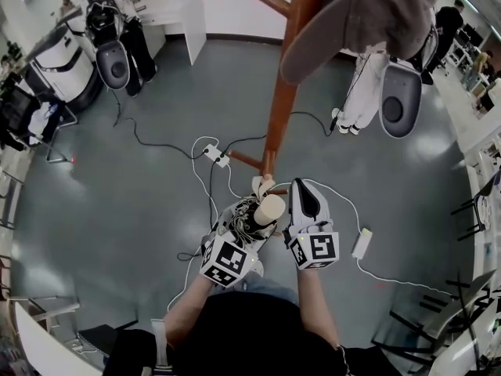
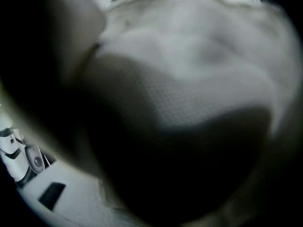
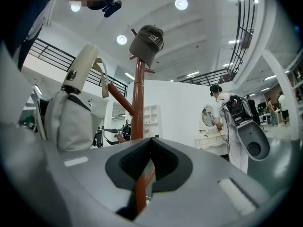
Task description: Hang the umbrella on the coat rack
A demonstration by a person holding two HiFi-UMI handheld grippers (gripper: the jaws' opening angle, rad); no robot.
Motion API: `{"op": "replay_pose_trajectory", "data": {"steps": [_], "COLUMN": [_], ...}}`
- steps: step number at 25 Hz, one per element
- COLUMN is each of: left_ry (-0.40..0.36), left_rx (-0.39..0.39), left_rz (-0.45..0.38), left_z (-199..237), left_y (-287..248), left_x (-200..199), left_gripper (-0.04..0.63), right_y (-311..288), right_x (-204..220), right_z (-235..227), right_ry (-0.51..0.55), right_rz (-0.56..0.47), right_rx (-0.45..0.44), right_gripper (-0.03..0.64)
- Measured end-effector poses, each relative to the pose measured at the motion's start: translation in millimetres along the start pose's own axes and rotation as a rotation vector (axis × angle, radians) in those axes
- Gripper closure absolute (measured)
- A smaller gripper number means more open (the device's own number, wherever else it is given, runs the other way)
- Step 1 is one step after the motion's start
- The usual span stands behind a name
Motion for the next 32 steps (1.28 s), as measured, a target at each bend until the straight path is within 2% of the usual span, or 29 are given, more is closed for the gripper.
{"op": "replay_pose_trajectory", "data": {"steps": [13, 22, 28, 32], "left_ry": [0.023, 0.033, -0.013, -0.015], "left_rx": [0.02, -0.005, -0.005, 0.029], "left_rz": [0.018, 0.021, 0.027, 0.025], "left_z": [20.4, 45.9, 52.9, 41.5], "left_y": [-16.6, -11.2, -11.0, -12.9], "left_x": [5.8, 7.7, 3.2, 3.0], "left_gripper": [0.296, 0.296, 0.296, 0.296], "right_y": [-7.6, -10.8, -18.9, -25.1], "right_x": [6.4, 14.4, 11.4, 12.0], "right_z": [-11.0, -17.7, -14.4, -15.3], "right_ry": [-0.018, -0.03, -0.031, -0.038], "right_rz": [0.004, 0.008, 0.002, 0.0], "right_rx": [0.022, 0.033, 0.02, 0.017], "right_gripper": [0.611, 0.611, 0.611, 0.611]}}
Point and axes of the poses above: the fingertips, and each gripper's own axes: y backward along the fingers, z to its left, x out of its underside, the point moved 2 cm from there along y, backward along the fingers, and after that the axes turned 14 degrees about -y, right-handed, at the moved point
